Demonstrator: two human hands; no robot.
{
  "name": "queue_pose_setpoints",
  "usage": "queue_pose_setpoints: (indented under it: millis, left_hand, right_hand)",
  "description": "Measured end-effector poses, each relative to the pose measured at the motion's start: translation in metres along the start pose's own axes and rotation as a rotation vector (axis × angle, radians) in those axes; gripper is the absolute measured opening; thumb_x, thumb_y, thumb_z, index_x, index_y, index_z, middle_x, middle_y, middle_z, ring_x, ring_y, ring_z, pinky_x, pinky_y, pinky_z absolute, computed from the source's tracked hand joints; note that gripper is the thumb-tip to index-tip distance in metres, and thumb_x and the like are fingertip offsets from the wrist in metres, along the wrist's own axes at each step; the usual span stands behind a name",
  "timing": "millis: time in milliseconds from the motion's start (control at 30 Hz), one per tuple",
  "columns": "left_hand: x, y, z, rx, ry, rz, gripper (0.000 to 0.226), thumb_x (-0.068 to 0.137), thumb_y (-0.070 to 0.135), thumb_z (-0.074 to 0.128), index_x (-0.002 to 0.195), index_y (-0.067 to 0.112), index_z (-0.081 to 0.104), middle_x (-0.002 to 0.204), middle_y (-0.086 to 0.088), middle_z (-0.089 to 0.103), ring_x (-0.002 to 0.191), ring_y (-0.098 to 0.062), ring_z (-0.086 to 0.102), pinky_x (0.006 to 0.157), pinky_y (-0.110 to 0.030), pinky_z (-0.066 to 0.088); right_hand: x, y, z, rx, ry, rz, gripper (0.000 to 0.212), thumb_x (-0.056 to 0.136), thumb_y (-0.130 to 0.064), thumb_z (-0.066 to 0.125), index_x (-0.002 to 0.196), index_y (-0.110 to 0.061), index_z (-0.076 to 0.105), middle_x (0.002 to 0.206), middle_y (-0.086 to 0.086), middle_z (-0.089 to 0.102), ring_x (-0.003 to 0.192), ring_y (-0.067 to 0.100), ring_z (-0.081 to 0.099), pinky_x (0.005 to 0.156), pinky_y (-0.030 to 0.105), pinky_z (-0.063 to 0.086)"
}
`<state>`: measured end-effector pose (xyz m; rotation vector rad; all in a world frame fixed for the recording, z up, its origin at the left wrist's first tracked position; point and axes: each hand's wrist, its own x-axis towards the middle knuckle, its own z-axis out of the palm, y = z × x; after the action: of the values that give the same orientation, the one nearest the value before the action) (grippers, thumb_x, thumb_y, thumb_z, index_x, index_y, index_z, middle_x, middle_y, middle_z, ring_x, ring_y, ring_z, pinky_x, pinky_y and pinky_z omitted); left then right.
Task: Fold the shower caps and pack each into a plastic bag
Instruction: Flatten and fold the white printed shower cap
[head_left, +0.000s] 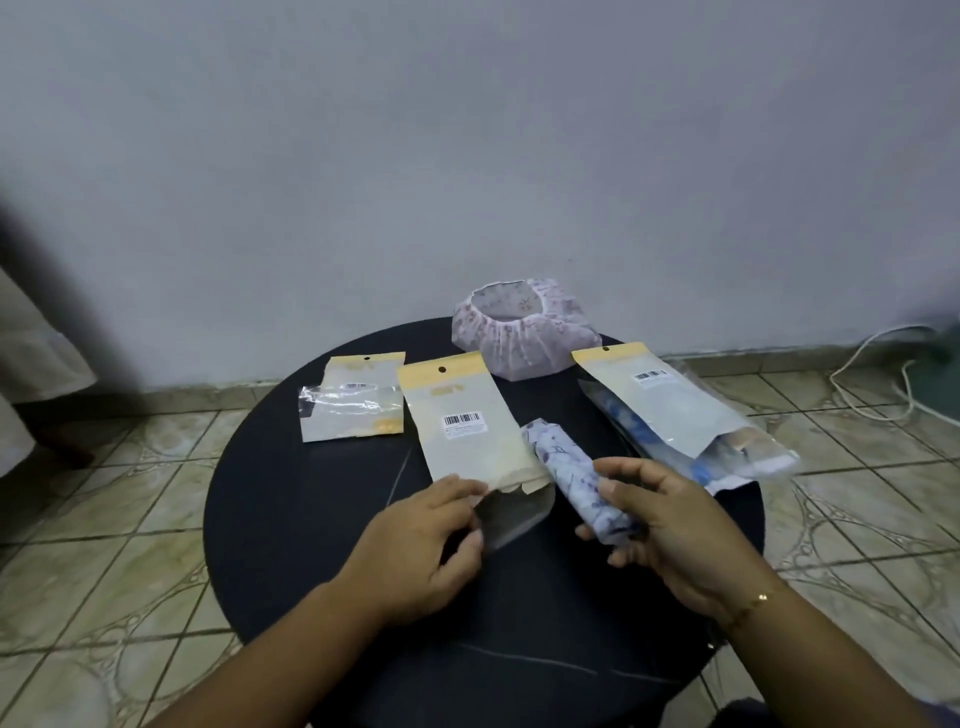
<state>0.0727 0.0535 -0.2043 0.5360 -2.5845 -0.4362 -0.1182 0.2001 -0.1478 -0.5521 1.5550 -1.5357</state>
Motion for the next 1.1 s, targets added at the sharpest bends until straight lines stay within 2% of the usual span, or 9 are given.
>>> queue_pose_setpoints:
  millis: [100,167,233,300,433,633,867,1000,1100]
  left_hand:
    - [0.005,0.005,0.006,0.032,0.045,-0.118,0.059,0.084,0.062,0.023,0.084,0.026,0.069,0.125,0.024,0.055,0.098,0.003,0.058,0.073,-0.012,0.042]
    - [0.007,0.007,0.011,0.094,0.066,-0.144,0.052,0.082,0.063,0.033,0.074,0.024,0.066,0.120,0.023,0.057,0.087,0.002,0.058,0.067,-0.011,0.041]
    - [0.008,0.007,0.014,0.129,0.056,-0.142,0.033,0.083,0.054,0.051,0.077,0.024,0.062,0.120,0.023,0.055,0.087,0.000,0.058,0.066,-0.003,0.032]
    - [0.007,0.008,0.015,0.161,0.060,-0.127,0.024,0.084,0.047,0.054,0.092,0.027,0.066,0.123,0.020,0.056,0.093,-0.003,0.060,0.070,-0.003,0.035]
    - [0.009,0.009,0.021,0.290,0.065,-0.087,0.042,0.082,0.047,0.044,0.107,0.028,0.071,0.121,0.009,0.064,0.096,-0.010,0.067,0.074,-0.022,0.054]
    - [0.012,0.012,0.020,0.327,0.063,-0.082,0.051,0.077,0.045,0.042,0.112,0.022,0.071,0.117,0.010,0.067,0.090,-0.007,0.069,0.064,-0.016,0.053]
    - [0.013,0.029,0.021,0.217,0.098,-0.109,0.053,0.070,0.044,0.046,0.112,0.022,0.071,0.119,0.012,0.065,0.080,0.001,0.066,0.059,-0.010,0.047]
    - [0.014,0.034,0.025,0.215,0.115,-0.100,0.054,0.070,0.041,0.048,0.114,0.019,0.070,0.124,0.009,0.063,0.088,-0.003,0.066,0.063,-0.014,0.049]
    - [0.014,0.034,0.024,0.228,0.121,-0.097,0.056,0.068,0.039,0.047,0.116,0.018,0.068,0.126,0.007,0.062,0.092,-0.008,0.066,0.062,-0.017,0.051]
  right_hand:
    - [-0.006,-0.007,-0.006,-0.024,-0.027,-0.028,0.016,0.090,-0.005,0.054,0.101,-0.009,0.066,0.096,0.016,0.070,0.062,0.030,0.065,0.033,0.021,0.037]
    - [-0.011,-0.012,-0.009,-0.065,-0.075,-0.044,0.016,0.090,-0.007,0.054,0.098,-0.010,0.067,0.088,0.013,0.072,0.056,0.028,0.063,0.032,0.021,0.034]
    - [-0.017,-0.016,-0.011,-0.137,-0.144,-0.036,0.017,0.090,-0.008,0.054,0.098,-0.009,0.068,0.082,0.011,0.073,0.052,0.027,0.061,0.030,0.019,0.034]
    - [-0.022,-0.019,-0.013,-0.219,-0.213,-0.019,0.017,0.090,-0.010,0.055,0.097,-0.010,0.070,0.082,0.011,0.073,0.048,0.026,0.060,0.029,0.018,0.034]
    - [-0.026,-0.027,-0.019,-0.334,-0.217,-0.018,0.019,0.091,-0.007,0.053,0.091,-0.011,0.072,0.067,0.013,0.069,0.038,0.020,0.054,0.028,0.017,0.031]
    - [-0.026,-0.031,-0.019,-0.463,-0.176,-0.056,0.021,0.091,-0.008,0.052,0.089,-0.011,0.073,0.045,0.003,0.058,0.032,0.012,0.046,0.032,0.016,0.030]
    - [-0.015,-0.018,0.002,-0.456,-0.111,-0.095,0.016,0.091,-0.014,0.055,0.091,-0.012,0.071,0.055,0.006,0.063,0.039,0.014,0.052,0.032,0.019,0.033]
    - [-0.007,-0.003,0.015,-0.433,-0.113,-0.085,0.019,0.092,-0.016,0.053,0.088,-0.015,0.071,0.051,0.006,0.061,0.043,0.020,0.052,0.036,0.022,0.033]
    - [-0.005,0.004,0.022,-0.362,-0.211,-0.006,0.022,0.088,-0.013,0.051,0.102,-0.014,0.070,0.078,0.011,0.069,0.066,0.030,0.053,0.045,0.028,0.036]
